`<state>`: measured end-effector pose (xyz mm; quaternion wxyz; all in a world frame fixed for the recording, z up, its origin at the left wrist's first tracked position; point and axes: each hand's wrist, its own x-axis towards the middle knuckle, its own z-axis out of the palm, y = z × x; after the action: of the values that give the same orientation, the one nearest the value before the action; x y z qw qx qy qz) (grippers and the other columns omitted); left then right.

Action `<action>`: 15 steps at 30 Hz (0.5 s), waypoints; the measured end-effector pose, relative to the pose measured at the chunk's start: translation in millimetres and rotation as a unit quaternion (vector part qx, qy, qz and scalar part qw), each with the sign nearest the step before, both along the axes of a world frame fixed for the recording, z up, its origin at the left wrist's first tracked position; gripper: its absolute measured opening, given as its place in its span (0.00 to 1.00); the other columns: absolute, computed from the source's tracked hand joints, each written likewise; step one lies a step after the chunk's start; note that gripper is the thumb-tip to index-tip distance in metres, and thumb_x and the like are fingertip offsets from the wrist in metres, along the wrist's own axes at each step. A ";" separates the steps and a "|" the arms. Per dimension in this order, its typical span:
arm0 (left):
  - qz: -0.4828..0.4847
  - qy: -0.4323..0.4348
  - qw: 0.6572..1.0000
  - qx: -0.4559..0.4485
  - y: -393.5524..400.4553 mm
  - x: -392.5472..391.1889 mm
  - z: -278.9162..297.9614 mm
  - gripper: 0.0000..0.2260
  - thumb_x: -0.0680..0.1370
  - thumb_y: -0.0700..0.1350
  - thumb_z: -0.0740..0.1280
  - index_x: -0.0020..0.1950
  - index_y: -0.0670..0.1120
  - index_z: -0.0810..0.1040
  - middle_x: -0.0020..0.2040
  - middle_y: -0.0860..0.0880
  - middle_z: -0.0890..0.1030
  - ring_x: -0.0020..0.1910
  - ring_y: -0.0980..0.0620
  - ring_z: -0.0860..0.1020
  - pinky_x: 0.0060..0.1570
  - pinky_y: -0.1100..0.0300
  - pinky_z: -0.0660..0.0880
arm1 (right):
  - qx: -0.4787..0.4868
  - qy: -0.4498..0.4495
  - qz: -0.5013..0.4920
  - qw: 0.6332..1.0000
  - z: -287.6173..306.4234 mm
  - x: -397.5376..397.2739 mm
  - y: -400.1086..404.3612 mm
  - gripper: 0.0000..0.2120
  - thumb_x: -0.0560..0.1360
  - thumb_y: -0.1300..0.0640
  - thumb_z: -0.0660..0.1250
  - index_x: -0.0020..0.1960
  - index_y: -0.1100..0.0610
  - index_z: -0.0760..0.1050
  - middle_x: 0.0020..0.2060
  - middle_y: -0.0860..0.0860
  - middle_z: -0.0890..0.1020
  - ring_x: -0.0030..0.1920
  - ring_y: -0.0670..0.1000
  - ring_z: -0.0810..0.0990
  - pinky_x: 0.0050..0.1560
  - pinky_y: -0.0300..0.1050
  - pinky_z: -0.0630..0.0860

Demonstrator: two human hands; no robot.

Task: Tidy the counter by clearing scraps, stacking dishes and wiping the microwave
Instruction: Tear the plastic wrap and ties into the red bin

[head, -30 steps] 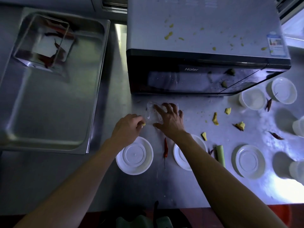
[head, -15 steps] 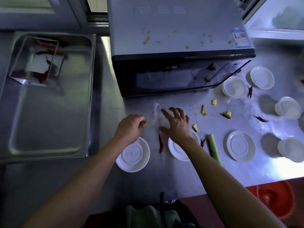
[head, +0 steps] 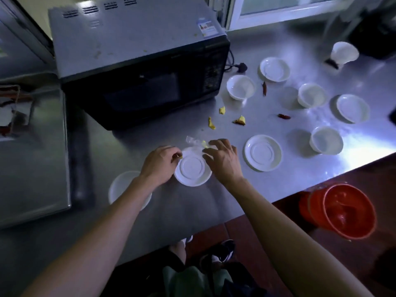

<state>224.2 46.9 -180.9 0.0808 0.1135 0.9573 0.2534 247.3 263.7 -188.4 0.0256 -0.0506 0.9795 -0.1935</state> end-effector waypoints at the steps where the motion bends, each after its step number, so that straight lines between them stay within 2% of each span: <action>1: -0.005 -0.005 1.000 -0.003 10.4 3.9 2.7 0.06 0.76 0.44 0.68 0.50 0.52 0.82 0.47 0.54 0.83 0.49 0.50 0.78 0.43 0.58 0.73 | -0.009 0.011 -0.007 1.000 2.4 7.7 10.0 0.11 0.79 0.52 0.67 0.58 0.52 0.83 0.63 0.51 0.79 0.67 0.57 0.71 0.60 0.55 0.67; 4: -0.017 -0.006 1.000 0.000 47.7 16.1 13.4 0.05 0.77 0.45 0.68 0.50 0.53 0.82 0.46 0.54 0.81 0.48 0.49 0.78 0.43 0.55 0.74 | -0.017 0.041 -0.031 0.999 9.1 31.0 46.3 0.11 0.80 0.50 0.66 0.58 0.52 0.83 0.63 0.50 0.79 0.67 0.56 0.71 0.60 0.54 0.67; 7: -0.043 0.017 0.999 0.005 91.2 28.1 23.3 0.06 0.78 0.44 0.67 0.51 0.52 0.82 0.47 0.54 0.81 0.48 0.48 0.77 0.42 0.58 0.69 | -0.018 0.052 -0.063 0.997 17.5 56.5 87.2 0.11 0.79 0.50 0.67 0.57 0.51 0.84 0.63 0.50 0.79 0.67 0.57 0.71 0.61 0.56 0.69; 9: -0.066 0.027 0.997 0.008 123.9 36.8 29.5 0.06 0.78 0.43 0.67 0.51 0.51 0.83 0.48 0.53 0.82 0.50 0.49 0.77 0.43 0.59 0.68 | -0.023 0.072 -0.090 0.993 22.1 75.9 116.1 0.08 0.77 0.53 0.70 0.53 0.53 0.85 0.60 0.52 0.81 0.65 0.59 0.74 0.57 0.57 0.72; 12: -0.102 0.034 0.994 0.001 172.7 49.5 36.0 0.05 0.77 0.44 0.68 0.51 0.50 0.82 0.48 0.53 0.82 0.51 0.49 0.77 0.46 0.57 0.72 | -0.035 0.098 -0.135 0.985 27.1 106.1 160.6 0.06 0.75 0.56 0.73 0.51 0.54 0.86 0.58 0.54 0.83 0.62 0.60 0.77 0.52 0.56 0.73; 15: -0.142 0.038 0.989 -0.006 221.0 62.8 39.5 0.06 0.77 0.43 0.68 0.51 0.50 0.82 0.49 0.51 0.82 0.53 0.47 0.78 0.50 0.54 0.74 | -0.038 0.101 -0.173 0.979 28.6 137.2 202.9 0.07 0.75 0.55 0.73 0.52 0.54 0.85 0.58 0.53 0.82 0.62 0.59 0.77 0.53 0.56 0.73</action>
<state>287.0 267.9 -141.4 0.0805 0.2574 0.9354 0.2286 384.5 466.6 -159.8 -0.1090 0.0991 0.9628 -0.2264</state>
